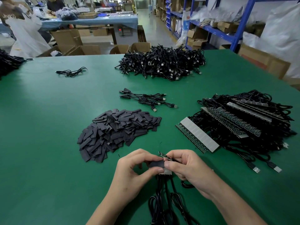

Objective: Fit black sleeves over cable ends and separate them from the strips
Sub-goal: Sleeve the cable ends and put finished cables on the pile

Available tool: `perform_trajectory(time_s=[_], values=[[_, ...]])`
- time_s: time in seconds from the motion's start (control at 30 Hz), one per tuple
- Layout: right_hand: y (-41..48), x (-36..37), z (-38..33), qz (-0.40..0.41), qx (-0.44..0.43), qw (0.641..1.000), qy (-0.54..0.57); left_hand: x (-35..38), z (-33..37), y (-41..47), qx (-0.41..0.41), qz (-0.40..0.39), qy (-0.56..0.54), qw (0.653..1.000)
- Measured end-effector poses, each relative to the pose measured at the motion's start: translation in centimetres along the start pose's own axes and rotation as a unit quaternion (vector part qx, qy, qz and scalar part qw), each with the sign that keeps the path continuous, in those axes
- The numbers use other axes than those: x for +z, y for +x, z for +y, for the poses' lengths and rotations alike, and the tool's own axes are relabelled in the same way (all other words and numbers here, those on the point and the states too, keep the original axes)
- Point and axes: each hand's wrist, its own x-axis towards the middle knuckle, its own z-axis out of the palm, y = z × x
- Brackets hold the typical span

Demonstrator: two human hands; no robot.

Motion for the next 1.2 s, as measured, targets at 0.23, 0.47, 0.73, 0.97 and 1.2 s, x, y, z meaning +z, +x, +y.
perform_trajectory(time_s=[0.23,0.47,0.73,0.97,1.2], values=[[0.2,-0.1,0.3,0.004,-0.007,0.999,-0.033,0.1,0.0,-0.1,0.039,0.006,0.07,0.997],[0.3,0.1,1.0,0.051,0.002,0.995,-0.09,0.1,-0.1,-0.1,0.069,0.001,0.134,0.989],[0.4,-0.1,1.3,0.056,0.0,0.991,-0.123,-0.2,-0.4,0.0,0.07,-0.017,0.148,0.986],[0.3,0.0,1.2,0.063,-0.004,0.989,-0.136,-0.1,-0.2,0.1,0.042,-0.009,0.116,0.992],[0.0,-0.3,0.8,0.079,-0.049,0.984,-0.149,-0.6,-0.4,0.2,0.012,0.041,0.069,0.997]])
